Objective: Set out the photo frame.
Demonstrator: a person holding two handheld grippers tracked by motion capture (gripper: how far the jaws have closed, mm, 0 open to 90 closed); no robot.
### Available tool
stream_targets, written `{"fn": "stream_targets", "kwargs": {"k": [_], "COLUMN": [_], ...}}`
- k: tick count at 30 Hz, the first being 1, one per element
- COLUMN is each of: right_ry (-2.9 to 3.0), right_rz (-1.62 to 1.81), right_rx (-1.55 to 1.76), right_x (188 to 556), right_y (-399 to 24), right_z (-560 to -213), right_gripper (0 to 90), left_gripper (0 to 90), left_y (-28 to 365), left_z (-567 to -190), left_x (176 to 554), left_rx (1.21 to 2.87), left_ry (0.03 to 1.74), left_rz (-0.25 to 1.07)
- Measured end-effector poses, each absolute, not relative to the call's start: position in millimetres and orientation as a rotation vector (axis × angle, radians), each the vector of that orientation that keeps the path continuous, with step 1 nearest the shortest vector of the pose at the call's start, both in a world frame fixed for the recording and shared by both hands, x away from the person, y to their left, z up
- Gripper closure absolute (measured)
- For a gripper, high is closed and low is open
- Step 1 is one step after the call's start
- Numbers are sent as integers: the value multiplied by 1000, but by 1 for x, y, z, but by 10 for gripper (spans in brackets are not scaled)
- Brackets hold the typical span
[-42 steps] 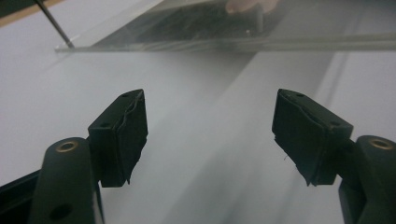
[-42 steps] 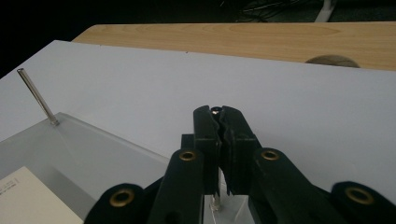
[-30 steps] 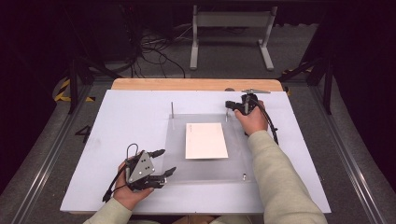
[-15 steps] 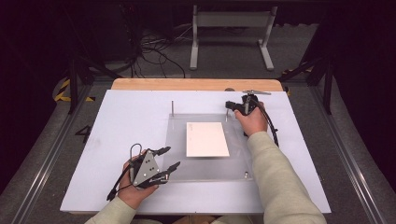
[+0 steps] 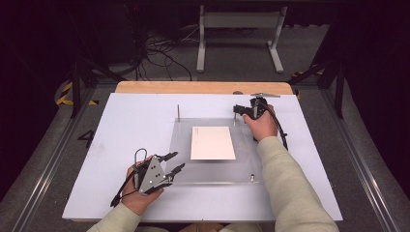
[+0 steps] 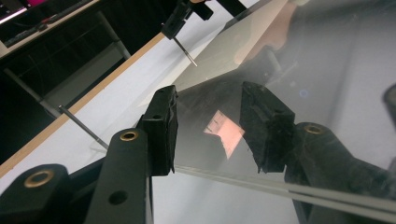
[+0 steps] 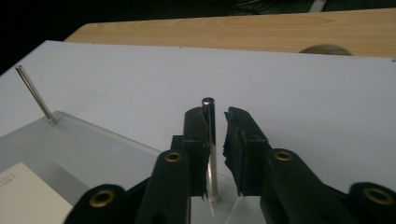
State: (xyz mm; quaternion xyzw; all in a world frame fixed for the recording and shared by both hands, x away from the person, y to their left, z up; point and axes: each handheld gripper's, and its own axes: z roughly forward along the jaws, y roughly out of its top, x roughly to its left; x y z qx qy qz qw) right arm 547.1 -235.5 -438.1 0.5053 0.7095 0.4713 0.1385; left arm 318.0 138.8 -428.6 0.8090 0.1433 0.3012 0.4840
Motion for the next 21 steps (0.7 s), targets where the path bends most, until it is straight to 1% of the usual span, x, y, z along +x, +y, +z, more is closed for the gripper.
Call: {"fn": "stream_targets", "kwargs": {"k": [6,9,11,21], "right_ry": [2050,2036,2040,2082], "right_rz": [1303,1339,1344,1408], "right_rx": [1421,1396,1364,1147], "right_x": [538,529,522,470], "right_y": [-241,-250,-256,-281], "right_z": [-427,-420,-416,-391], "right_gripper": [697,633,613,576], "left_gripper": [554,550,547,543], "left_y": [141,142,143,145], "left_z": [-427,-426,-425,-423], "left_x": [320,322,323,325], "left_rx": [1971,1969,1971,1973], "left_ry": [358,369,374,382], "left_rz": [724,718,719,707]}}
